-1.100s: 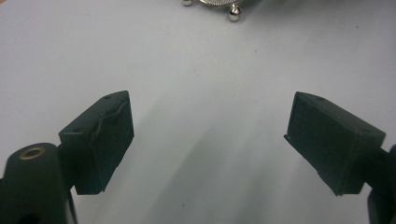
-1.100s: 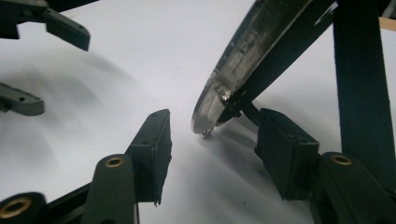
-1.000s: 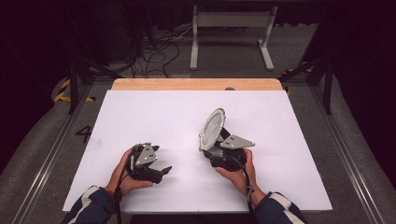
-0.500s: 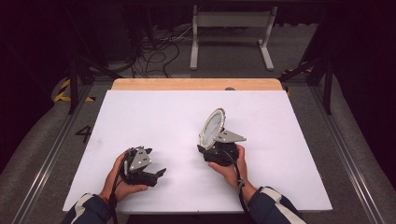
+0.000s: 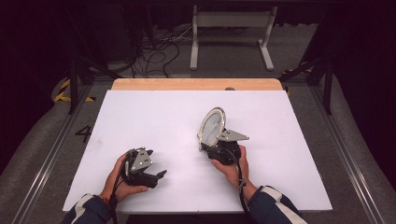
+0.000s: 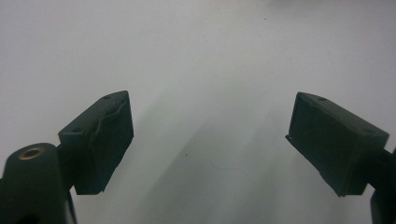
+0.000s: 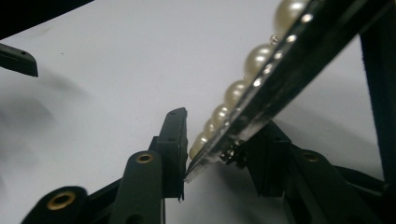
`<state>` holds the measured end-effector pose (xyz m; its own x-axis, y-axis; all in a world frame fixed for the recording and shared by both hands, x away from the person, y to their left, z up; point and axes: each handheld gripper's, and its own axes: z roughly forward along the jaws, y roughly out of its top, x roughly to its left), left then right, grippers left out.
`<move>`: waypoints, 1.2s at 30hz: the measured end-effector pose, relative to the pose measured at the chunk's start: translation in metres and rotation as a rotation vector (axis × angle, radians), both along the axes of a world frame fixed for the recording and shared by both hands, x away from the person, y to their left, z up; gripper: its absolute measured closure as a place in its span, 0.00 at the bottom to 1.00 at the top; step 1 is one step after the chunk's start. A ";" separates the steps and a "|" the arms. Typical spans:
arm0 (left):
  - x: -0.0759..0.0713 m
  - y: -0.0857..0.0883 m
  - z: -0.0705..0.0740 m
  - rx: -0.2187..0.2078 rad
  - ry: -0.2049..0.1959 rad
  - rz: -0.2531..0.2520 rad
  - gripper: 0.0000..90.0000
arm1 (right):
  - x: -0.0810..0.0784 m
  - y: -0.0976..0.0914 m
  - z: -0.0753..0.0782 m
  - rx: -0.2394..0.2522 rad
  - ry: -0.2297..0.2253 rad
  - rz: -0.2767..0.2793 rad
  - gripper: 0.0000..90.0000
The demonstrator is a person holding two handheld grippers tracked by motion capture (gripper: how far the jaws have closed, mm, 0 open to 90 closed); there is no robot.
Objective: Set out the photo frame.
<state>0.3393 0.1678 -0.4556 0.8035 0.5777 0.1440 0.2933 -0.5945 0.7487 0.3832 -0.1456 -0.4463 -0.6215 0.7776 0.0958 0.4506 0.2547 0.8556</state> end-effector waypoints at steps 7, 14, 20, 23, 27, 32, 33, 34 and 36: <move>0.002 -0.003 0.000 -0.001 0.002 -0.015 0.16 | -0.001 -0.006 0.001 0.002 0.010 0.022 0.77; 0.005 -0.007 0.001 -0.007 0.007 -0.032 0.16 | -0.003 -0.013 0.003 0.005 0.023 0.054 0.81; 0.008 -0.010 0.003 -0.014 0.009 -0.047 0.16 | -0.006 -0.018 0.003 0.009 0.032 0.069 0.82; 0.010 -0.013 0.004 -0.018 0.011 -0.054 0.16 | -0.008 -0.021 0.003 0.008 0.037 0.084 0.83; 0.012 -0.016 0.005 -0.016 0.005 -0.067 0.16 | -0.011 -0.025 0.004 0.002 0.042 0.095 0.84; 0.014 -0.019 0.006 -0.018 0.002 -0.075 0.16 | -0.013 -0.028 0.005 -0.010 0.042 0.109 0.84; 0.014 -0.019 0.006 -0.019 0.008 -0.073 0.16 | -0.014 -0.029 0.005 -0.009 0.042 0.110 0.84; 0.015 -0.020 0.006 -0.018 0.004 -0.078 0.16 | -0.014 -0.029 0.005 -0.015 0.030 0.110 0.82; 0.014 -0.021 0.006 -0.017 0.001 -0.077 0.16 | -0.014 -0.028 0.005 -0.018 0.025 0.105 0.80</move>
